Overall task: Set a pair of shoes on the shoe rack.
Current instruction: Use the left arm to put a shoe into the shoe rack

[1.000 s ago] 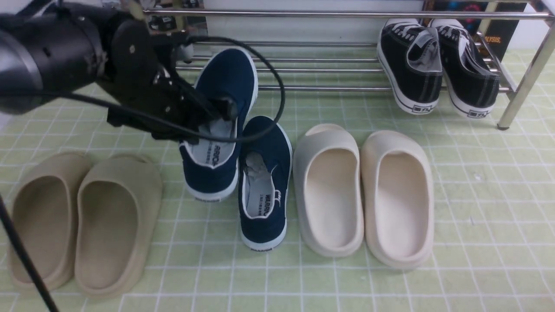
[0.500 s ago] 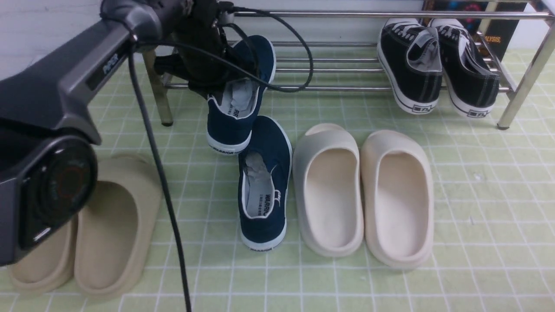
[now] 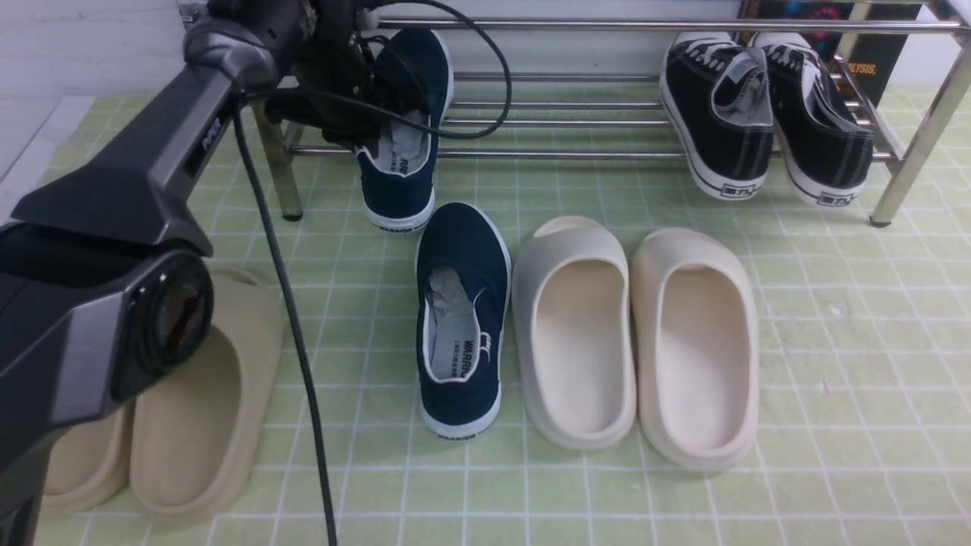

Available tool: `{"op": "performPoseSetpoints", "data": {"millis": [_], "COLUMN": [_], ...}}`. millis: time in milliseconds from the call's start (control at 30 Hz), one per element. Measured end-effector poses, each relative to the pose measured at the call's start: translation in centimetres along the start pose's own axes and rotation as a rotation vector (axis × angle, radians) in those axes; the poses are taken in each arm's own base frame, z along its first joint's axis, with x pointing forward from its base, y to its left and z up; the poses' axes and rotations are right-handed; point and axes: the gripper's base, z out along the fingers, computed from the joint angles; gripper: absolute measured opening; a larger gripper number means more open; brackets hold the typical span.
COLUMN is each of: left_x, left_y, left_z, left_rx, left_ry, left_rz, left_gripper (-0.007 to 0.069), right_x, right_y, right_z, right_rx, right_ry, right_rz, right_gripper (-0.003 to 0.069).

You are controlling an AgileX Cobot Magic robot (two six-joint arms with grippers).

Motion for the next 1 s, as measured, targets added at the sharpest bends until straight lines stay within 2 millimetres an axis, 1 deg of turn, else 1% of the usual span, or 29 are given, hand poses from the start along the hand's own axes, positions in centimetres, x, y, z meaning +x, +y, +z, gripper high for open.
{"op": "performPoseSetpoints", "data": {"millis": [200,267,300,333,433,467,500,567,633,667,733,767,800,867,900,933,967,1000], "left_x": [-0.8,-0.9,-1.0,-1.0,-1.4,-1.6,-1.7,-1.9,-2.0,-2.0,-2.0,-2.0,-1.9,-1.7,-1.7,-1.5,-1.5,-1.4], "left_y": [-0.1,-0.1,-0.1,-0.1,0.0,0.0,0.0,0.0,0.1,0.1,0.1,0.0,0.1,0.0,0.0,-0.1,-0.1,-0.1], "left_z": [0.0,0.0,-0.1,-0.1,-0.1,-0.3,-0.4,-0.7,-1.0,-1.0,-1.7,-2.6,-2.6,-4.6,-4.9,-6.3,-6.5,-8.0], "left_rx": [0.007,0.005,0.008,0.008,0.003,0.0,0.0,-0.002,-0.003,-0.003,-0.007,-0.006,-0.009,-0.004,-0.002,-0.001,0.0,0.011], "left_ry": [-0.085,-0.095,-0.108,-0.108,-0.155,-0.176,-0.182,-0.197,-0.201,-0.201,-0.186,-0.173,-0.162,-0.111,-0.109,-0.074,-0.069,-0.045], "left_rz": [0.005,-0.007,-0.033,-0.036,-0.074,-0.091,-0.092,-0.104,-0.108,-0.108,-0.11,-0.101,-0.095,-0.051,-0.048,-0.022,-0.019,0.005], "left_gripper": [0.0011,0.002,0.0048,0.0048,0.0153,0.0204,0.0221,0.031,0.0373,0.0377,0.0402,0.0403,0.0402,0.0393,0.0392,0.0384,0.0383,0.0375], "right_x": [0.0,0.0,0.0,0.0,0.0,0.0,0.0,0.0,0.0,0.0,0.0,0.0,0.0,0.0,0.0,0.0,0.0,0.0], "right_y": [0.0,0.0,0.0,0.0,0.0,0.0,0.0,0.0,0.0,0.0,0.0,0.0,0.0,0.0,0.0,0.0,0.0,0.0], "right_z": [0.0,0.0,0.0,0.0,0.0,0.0,0.0,0.0,0.0,0.0,0.0,0.0,0.0,0.0,0.0,0.0,0.0,0.0], "right_rx": [0.0,0.0,0.0,0.0,0.0,0.0,0.0,0.0,0.0,0.0,0.0,0.0,0.0,0.0,0.0,0.0,0.0,0.0], "right_ry": [0.0,0.0,0.0,0.0,0.0,0.0,0.0,0.0,0.0,0.0,0.0,0.0,0.0,0.0,0.0,0.0,0.0,0.0], "right_rz": [0.0,0.0,0.0,0.0,0.0,0.0,0.0,0.0,0.0,0.0,0.0,0.0,0.0,0.0,0.0,0.0,0.0,0.0], "right_gripper": [0.0238,0.0239,0.0239,0.0239,0.0239,0.0239,0.0239,0.0239,0.0239,0.0239,0.0239,0.0239,0.0239,0.0239,0.0239,0.0239,0.0239,0.0239]}}
